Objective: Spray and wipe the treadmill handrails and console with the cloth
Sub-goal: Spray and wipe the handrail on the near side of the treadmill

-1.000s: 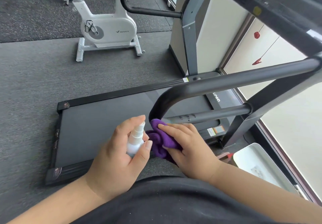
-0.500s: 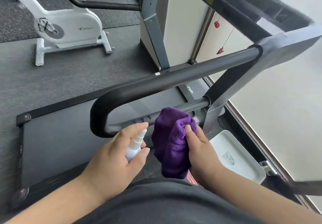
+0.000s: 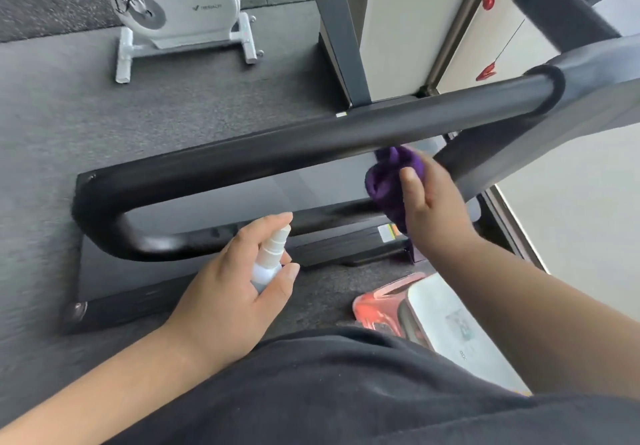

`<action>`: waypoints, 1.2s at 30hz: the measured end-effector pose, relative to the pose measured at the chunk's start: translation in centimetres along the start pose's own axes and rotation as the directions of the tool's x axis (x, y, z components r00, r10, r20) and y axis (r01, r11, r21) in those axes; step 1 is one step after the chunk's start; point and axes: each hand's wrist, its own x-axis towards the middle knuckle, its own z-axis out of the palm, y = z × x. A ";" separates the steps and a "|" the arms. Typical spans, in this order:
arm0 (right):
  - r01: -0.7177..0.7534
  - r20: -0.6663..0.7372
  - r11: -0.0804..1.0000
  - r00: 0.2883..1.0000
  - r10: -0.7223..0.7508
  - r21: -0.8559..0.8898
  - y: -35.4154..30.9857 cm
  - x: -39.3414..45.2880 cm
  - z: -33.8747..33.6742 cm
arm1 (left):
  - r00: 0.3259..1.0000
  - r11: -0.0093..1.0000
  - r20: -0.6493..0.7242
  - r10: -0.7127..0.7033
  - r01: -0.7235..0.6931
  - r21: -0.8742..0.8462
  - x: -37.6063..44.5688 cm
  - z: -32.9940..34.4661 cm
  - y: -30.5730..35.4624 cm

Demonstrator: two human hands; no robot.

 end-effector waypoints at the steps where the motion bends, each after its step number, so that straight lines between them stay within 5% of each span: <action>1: 0.073 0.154 0.996 0.986 -0.063 -0.057 0.8 0.4 0.7 | 1.000 1.000 -0.013 -0.023 0.023 0.008 0.1 0.3 0.2; 3: 0.193 0.406 0.945 0.911 -0.073 -0.263 2.1 0.5 2.3 | 0.997 0.998 -0.038 -0.064 0.065 0.021 0.2 0.8 0.8; 5: 0.349 0.504 0.832 0.858 -0.098 -0.431 2.6 0.3 3.0 | 0.993 0.994 -0.068 -0.095 0.098 0.039 0.1 1.3 1.2; 11: 0.581 0.674 0.675 0.720 -0.164 -0.456 1.1 1.6 6.2 | 0.975 0.980 -0.137 -0.174 0.185 0.073 -0.2 2.7 2.5; 16: 0.624 0.746 0.699 0.636 -0.196 -0.348 0.0 2.6 8.5 | 0.978 0.981 -0.122 -0.167 0.177 0.077 1.3 4.1 3.9; 20: 0.575 0.762 0.748 0.630 -0.148 -0.330 3.6 3.6 4.5 | 0.979 0.982 -0.132 -0.157 0.169 0.089 1.5 4.2 4.2; 24: 0.636 0.750 0.644 0.646 -0.144 -0.424 5.5 3.7 2.8 | 0.965 0.973 -0.181 -0.190 0.210 0.101 0.6 3.7 4.1; 36: 0.706 0.718 0.641 0.610 -0.335 -0.301 -2.7 1.3 11.7 | 0.925 0.941 -0.269 -0.269 0.312 0.129 -1.8 2.0 3.2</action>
